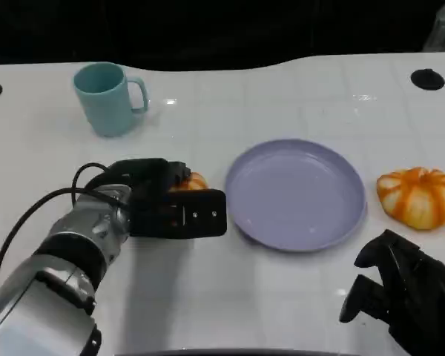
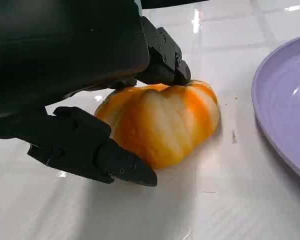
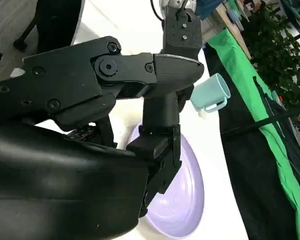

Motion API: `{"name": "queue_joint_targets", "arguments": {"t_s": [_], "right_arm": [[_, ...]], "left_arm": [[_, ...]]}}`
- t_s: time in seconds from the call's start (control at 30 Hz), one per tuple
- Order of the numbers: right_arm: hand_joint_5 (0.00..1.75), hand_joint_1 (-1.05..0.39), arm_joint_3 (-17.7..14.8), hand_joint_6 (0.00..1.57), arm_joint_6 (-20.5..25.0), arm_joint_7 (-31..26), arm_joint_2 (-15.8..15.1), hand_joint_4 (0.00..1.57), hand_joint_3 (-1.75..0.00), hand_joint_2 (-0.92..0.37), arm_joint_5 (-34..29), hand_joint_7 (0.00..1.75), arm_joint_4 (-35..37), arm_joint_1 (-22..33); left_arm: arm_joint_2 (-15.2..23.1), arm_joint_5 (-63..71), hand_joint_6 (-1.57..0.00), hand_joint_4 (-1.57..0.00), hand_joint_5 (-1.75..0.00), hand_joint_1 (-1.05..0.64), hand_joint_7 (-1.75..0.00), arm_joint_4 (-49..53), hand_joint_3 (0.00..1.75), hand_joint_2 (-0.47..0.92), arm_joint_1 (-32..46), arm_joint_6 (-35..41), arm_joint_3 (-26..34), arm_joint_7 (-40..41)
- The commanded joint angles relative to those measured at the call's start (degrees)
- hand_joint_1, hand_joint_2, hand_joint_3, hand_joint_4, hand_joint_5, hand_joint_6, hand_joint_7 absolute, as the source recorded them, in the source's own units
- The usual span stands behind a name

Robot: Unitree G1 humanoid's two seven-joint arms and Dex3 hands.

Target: Grasp the bread from the table and place it into the plate.

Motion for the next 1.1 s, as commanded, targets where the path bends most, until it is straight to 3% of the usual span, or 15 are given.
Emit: {"name": "queue_joint_targets", "arguments": {"t_s": [0.03,0.07,0.13,0.2,0.23,0.27,0.33,0.37,0.53,0.63,0.83,0.87,0.9,0.97,1.1], "right_arm": [[1.75,-0.47,-0.7,0.5,0.2,-0.3,-0.8,0.65,-0.37,-0.92,0.6,1.62,-0.9,0.3],[1.75,-0.47,-0.6,0.51,0.2,-0.4,-0.8,0.65,-0.37,-0.92,0.5,1.61,-0.9,0.3],[1.75,-0.47,-0.6,0.51,0.0,-0.2,-0.9,0.65,-0.38,-0.92,0.5,1.61,-0.8,0.3],[1.75,-0.47,-0.7,0.5,-0.2,0.2,-1.1,0.65,-0.38,-0.92,0.7,1.61,-0.6,0.4],[1.75,-0.47,-0.8,0.5,-0.2,0.3,-1.2,0.65,-0.38,-0.92,0.8,1.61,-0.6,0.3],[1.75,-0.47,-0.8,0.5,-0.3,0.3,-1.2,0.65,-0.38,-0.92,0.7,1.61,-0.6,0.3],[1.75,-0.48,-0.6,0.5,-0.6,0.4,-1.4,0.66,-0.38,-0.92,0.3,1.61,-0.4,0.3],[1.75,-0.48,-0.6,0.5,-0.7,0.3,-1.4,0.65,-0.38,-0.92,0.2,1.61,-0.3,0.3],[1.75,-0.47,-0.7,0.5,-0.4,-0.1,-1.1,0.65,-0.38,-0.92,0.6,1.61,-0.2,0.1],[1.75,-0.47,-0.6,0.51,-0.4,-0.2,-1.2,0.65,-0.38,-0.92,0.4,1.61,-0.1,0.0],[1.75,-0.47,-0.7,0.51,-0.6,0.0,-1.2,0.66,-0.37,-0.92,0.5,1.62,0.3,-0.1],[1.75,-0.47,-0.7,0.51,-0.7,0.2,-1.2,0.66,-0.37,-0.92,0.7,1.61,0.5,-0.2],[1.75,-0.47,-0.8,0.52,-0.7,0.4,-1.2,0.66,-0.36,-0.92,0.7,1.61,0.6,-0.2],[1.75,-0.47,-0.7,0.52,-0.6,0.0,-1.2,0.66,-0.36,-0.92,0.5,1.61,0.6,-0.3],[1.75,-0.47,-0.5,0.53,-0.7,-0.3,-1.2,0.66,-0.37,-0.92,0.1,1.61,0.5,-0.3]], "left_arm": [[0.2,-0.1,-0.95,-0.97,-0.42,-0.23,-0.13,1.0,0.16,0.92,0.5,-1.7,-0.4,4.1],[0.2,0.0,-1.06,-0.92,-0.69,-0.23,-0.08,1.1,0.15,0.92,0.5,-1.9,-0.5,4.8],[0.4,-0.1,-1.14,-0.89,-0.94,-0.22,-0.06,1.3,0.12,0.91,0.8,-2.4,-0.5,6.4],[0.6,-0.1,-1.24,-0.83,-1.37,-0.22,-0.11,1.4,0.07,0.89,1.1,-2.8,-0.4,9.2],[0.7,0.0,-1.11,-0.77,-1.55,-0.21,-0.45,1.4,0.18,0.9,1.3,-2.9,-0.4,10.5],[0.7,0.2,-0.86,-0.73,-1.66,-0.21,-0.98,1.5,0.26,0.91,1.2,-2.9,-0.6,11.4],[0.9,0.9,-0.69,-0.73,-1.72,-0.19,-1.38,1.4,0.29,0.91,1.2,-3.6,-1.3,14.0],[1.0,1.1,-0.67,-0.75,-1.74,-0.18,-1.42,1.5,0.29,0.9,1.2,-3.9,-1.5,14.9],[1.0,1.8,-0.7,-0.82,-1.75,-0.19,-1.41,1.1,0.26,0.89,0.8,-4.9,-2.4,19.1],[0.9,1.9,-0.74,-0.85,-1.75,-0.19,-1.29,0.8,0.22,0.9,0.6,-5.4,-2.4,20.9],[0.2,-0.2,-0.72,-0.85,-1.75,-0.18,-1.36,0.4,0.21,0.91,0.2,-5.5,-0.4,21.3],[-0.4,-1.9,-0.65,-0.86,-1.75,-0.13,-1.59,-0.1,0.25,0.91,-0.1,-5.3,1.3,21.0],[-0.8,-3.1,-0.63,-0.86,-1.75,-0.11,-1.67,-0.4,0.26,0.9,-0.3,-5.1,2.4,20.8],[-1.5,-4.5,-0.6,-0.87,-1.75,-0.1,-1.73,-1.1,0.29,0.9,-0.9,-5.0,3.6,20.5],[-2.9,-6.3,-0.59,-0.89,-1.75,-0.15,-1.75,-2.9,0.63,0.76,-2.4,-4.7,5.2,19.9]]}}
